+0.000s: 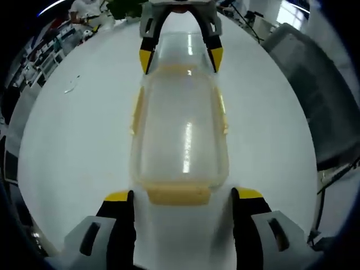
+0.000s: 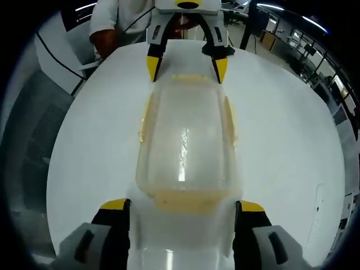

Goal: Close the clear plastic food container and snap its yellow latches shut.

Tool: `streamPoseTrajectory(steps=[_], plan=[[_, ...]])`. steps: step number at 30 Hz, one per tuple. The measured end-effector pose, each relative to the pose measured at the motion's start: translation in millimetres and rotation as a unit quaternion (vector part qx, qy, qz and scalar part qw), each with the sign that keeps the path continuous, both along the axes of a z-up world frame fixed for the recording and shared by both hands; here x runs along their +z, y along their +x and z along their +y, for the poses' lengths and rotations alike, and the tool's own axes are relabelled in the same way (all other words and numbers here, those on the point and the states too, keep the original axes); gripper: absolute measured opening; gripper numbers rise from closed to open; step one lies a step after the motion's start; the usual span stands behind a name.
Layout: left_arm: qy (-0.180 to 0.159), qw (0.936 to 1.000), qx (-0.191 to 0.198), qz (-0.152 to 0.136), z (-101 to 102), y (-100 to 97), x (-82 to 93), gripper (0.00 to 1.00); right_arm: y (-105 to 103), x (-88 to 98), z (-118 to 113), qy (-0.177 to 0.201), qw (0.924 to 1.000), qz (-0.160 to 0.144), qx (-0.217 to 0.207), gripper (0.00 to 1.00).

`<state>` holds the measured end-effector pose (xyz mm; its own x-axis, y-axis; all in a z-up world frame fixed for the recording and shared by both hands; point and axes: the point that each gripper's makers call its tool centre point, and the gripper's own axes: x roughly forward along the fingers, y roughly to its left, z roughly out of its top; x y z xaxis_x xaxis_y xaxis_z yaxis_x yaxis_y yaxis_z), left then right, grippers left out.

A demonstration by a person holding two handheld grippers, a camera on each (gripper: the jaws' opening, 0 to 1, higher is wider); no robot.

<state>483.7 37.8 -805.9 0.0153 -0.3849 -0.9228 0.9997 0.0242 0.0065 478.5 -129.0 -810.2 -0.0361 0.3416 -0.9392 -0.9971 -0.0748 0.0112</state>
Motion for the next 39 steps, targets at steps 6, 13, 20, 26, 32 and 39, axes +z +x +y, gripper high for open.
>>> streamPoseTrajectory(steps=[6,13,20,26,32,39], plan=[[0.006,1.0,-0.001,0.0,0.0,0.0,-0.6,0.71,-0.2,0.0,-0.7,-0.003,1.0,0.0,0.004,0.75],[0.003,1.0,-0.001,0.0,-0.4,-0.7,0.1,0.71,0.2,-0.3,-1.0,-0.004,1.0,0.0,0.009,0.74],[0.007,1.0,-0.001,0.0,-0.6,-0.4,0.0,0.71,-0.7,0.4,-0.1,-0.007,0.9999,-0.001,0.015,0.73],[0.001,0.9999,-0.015,0.0,-2.2,-3.4,1.1,0.68,0.1,1.6,1.9,-0.003,0.9999,-0.002,0.015,0.63],[-0.011,0.9999,0.004,0.0,-7.3,0.5,3.4,0.54,0.5,3.1,4.2,-0.003,1.0,-0.003,0.005,0.55],[-0.008,0.9998,-0.018,-0.001,-7.7,-3.6,4.3,0.48,1.3,3.9,3.7,-0.004,1.0,-0.004,-0.002,0.5]])
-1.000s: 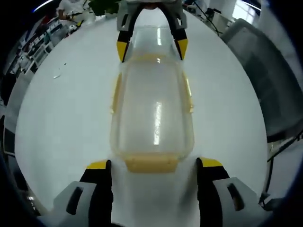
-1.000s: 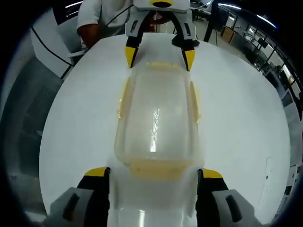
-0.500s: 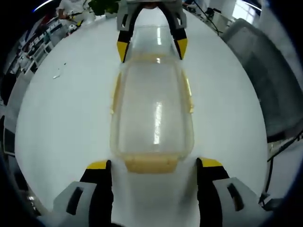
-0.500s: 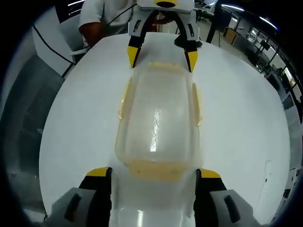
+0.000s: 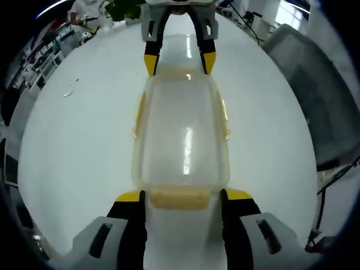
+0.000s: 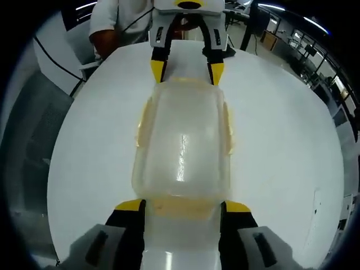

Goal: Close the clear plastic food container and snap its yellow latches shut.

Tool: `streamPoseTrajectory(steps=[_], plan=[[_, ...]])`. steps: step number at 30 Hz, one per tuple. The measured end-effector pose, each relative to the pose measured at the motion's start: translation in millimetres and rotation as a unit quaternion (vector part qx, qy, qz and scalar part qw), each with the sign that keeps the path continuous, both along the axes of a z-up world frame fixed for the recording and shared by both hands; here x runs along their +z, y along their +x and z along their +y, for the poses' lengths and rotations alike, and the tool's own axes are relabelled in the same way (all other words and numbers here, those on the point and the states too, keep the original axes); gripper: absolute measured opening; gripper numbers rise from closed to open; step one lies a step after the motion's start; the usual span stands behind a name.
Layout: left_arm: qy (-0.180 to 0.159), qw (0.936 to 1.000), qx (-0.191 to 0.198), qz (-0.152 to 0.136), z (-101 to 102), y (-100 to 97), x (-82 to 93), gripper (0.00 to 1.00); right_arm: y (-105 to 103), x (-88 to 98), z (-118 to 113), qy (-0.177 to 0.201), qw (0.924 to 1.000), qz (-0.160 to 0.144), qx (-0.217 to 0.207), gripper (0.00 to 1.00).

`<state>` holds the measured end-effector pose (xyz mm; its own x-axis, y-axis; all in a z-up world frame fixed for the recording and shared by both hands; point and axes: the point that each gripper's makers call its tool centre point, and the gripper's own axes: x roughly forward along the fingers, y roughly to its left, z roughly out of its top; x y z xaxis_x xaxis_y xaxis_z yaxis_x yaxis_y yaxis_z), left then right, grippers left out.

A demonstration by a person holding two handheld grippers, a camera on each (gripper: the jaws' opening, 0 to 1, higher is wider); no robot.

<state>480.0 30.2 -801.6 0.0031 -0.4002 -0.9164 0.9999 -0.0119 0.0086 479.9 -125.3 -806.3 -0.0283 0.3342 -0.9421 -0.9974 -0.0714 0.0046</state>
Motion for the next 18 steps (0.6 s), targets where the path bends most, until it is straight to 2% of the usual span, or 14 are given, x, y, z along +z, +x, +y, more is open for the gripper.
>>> streamPoseTrajectory(steps=[7,9,10,11,18], plan=[[-0.003,1.0,0.008,0.001,0.2,0.7,-0.9,0.47,-0.8,0.8,-0.5,-0.002,1.0,0.001,-0.008,0.47],[0.012,0.9997,0.017,-0.01,6.0,5.6,0.9,0.37,2.8,1.9,-7.0,-0.015,0.9997,-0.002,-0.017,0.36],[-0.007,0.9991,0.041,0.004,0.4,7.6,2.1,0.37,0.7,-2.6,-0.5,0.009,0.9999,0.007,-0.013,0.36],[-0.011,0.9997,0.02,-0.006,0.5,8.3,2.7,0.37,3.6,-2.7,-6.0,-0.003,0.9999,0.002,-0.011,0.36],[-0.008,0.9997,0.023,-0.005,2.3,5.5,3.1,0.37,5.1,-2.4,-4.5,-0.001,1.0,0.002,-0.007,0.36]])
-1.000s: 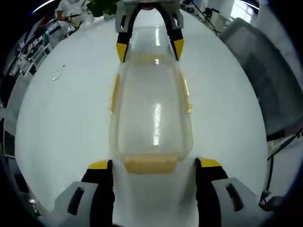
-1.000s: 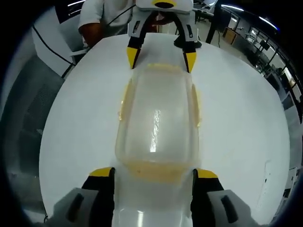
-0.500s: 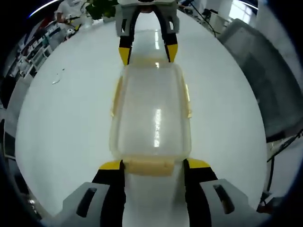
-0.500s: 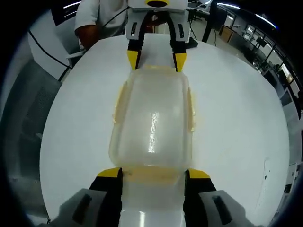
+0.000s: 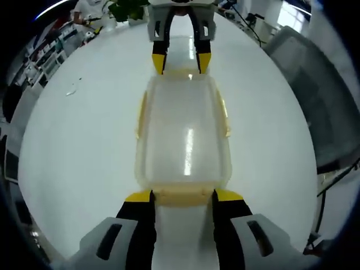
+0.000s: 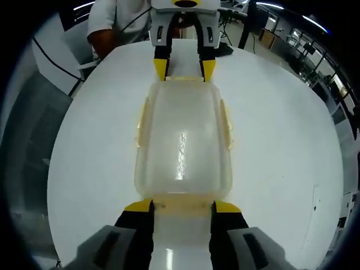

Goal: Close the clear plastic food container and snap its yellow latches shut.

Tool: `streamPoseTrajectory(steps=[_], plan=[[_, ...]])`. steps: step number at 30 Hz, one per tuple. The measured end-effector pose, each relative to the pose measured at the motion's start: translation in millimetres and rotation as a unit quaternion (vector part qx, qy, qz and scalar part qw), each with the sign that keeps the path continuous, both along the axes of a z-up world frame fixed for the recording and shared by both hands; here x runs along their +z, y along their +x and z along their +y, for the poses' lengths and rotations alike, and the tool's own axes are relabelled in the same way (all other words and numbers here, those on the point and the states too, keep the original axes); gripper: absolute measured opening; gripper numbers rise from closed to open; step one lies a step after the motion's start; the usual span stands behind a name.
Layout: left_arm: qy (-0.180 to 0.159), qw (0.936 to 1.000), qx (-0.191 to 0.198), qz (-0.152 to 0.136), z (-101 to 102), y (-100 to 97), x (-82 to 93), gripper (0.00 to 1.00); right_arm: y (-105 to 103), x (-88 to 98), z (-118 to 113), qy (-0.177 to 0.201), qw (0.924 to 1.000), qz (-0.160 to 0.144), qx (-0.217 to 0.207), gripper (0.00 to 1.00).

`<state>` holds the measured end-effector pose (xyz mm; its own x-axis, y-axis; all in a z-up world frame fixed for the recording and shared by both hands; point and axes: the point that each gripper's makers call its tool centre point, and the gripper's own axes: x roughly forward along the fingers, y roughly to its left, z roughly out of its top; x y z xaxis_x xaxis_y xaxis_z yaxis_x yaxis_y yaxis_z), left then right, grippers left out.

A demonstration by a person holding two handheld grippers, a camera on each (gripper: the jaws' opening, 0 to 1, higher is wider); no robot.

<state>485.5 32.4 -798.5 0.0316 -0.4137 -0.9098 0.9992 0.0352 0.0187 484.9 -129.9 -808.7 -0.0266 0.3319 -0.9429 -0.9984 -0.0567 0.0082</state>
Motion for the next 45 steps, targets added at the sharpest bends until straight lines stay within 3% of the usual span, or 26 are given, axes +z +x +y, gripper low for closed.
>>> streamPoseTrajectory(steps=[9,20,33,45], plan=[[0.001,1.0,0.0,-0.002,1.4,-4.0,-1.4,0.37,-2.1,1.5,1.0,-0.004,1.0,-0.002,0.001,0.37],[0.027,0.9996,0.001,-0.005,1.4,-6.7,-3.5,0.37,-3.3,1.7,0.3,-0.021,0.9997,-0.005,0.008,0.37],[0.013,0.9997,0.019,0.0,1.6,-5.4,-2.6,0.36,-2.8,2.9,-0.4,-0.026,0.9996,-0.005,-0.004,0.36],[0.039,0.999,0.02,-0.002,1.8,-11.4,-0.5,0.35,-10.0,11.9,1.0,-0.026,0.9996,-0.01,-0.001,0.36]])
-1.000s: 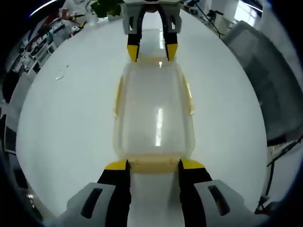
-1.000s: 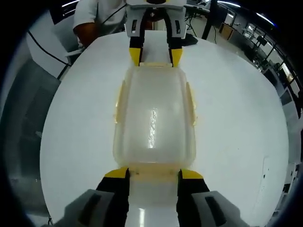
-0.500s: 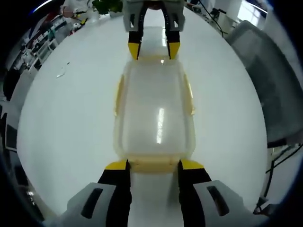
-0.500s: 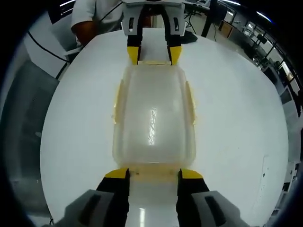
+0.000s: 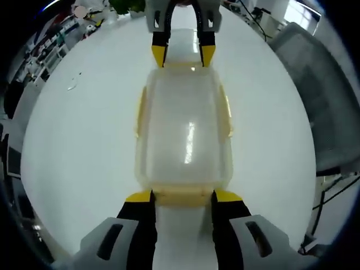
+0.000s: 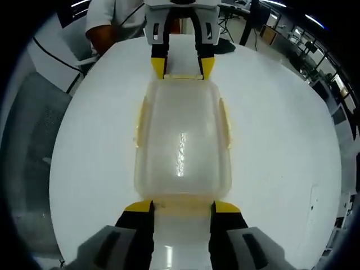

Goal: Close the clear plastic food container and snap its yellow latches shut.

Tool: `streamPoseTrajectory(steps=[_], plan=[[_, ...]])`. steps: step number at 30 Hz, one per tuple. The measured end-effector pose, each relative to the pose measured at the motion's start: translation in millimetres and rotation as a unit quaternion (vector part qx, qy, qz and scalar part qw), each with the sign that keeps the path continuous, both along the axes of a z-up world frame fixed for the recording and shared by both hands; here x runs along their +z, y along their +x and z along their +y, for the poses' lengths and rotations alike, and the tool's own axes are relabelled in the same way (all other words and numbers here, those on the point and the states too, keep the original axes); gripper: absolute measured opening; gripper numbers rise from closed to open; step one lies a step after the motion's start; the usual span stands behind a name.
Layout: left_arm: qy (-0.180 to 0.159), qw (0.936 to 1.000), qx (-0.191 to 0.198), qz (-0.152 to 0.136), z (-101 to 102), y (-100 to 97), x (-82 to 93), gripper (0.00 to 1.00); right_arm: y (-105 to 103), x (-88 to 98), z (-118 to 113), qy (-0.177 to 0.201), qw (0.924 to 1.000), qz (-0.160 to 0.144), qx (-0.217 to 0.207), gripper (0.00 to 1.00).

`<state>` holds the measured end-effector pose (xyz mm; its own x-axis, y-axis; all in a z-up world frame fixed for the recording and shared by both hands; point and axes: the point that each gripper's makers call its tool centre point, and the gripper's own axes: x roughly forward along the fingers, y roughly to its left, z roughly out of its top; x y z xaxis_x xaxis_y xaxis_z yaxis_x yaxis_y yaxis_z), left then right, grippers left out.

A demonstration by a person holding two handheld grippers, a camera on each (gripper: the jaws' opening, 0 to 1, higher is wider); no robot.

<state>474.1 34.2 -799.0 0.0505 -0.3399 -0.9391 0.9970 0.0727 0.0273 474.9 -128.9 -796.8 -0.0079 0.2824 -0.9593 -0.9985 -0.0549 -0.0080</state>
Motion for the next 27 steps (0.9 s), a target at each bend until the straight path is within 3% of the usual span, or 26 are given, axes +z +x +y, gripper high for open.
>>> streamPoseTrajectory(steps=[10,13,27], plan=[[-0.004,1.0,0.002,0.0,0.0,-4.0,11.6,0.35,-3.8,11.2,-0.3,0.007,0.9999,-0.006,0.003,0.35],[0.016,0.9997,-0.016,-0.013,1.0,-4.5,14.5,0.35,-5.9,15.6,1.7,0.013,0.9999,-0.004,0.001,0.35],[0.009,0.9997,-0.007,-0.02,-12.1,-7.5,38.2,0.35,-10.4,36.1,-9.9,0.021,0.9997,-0.013,-0.003,0.35]])
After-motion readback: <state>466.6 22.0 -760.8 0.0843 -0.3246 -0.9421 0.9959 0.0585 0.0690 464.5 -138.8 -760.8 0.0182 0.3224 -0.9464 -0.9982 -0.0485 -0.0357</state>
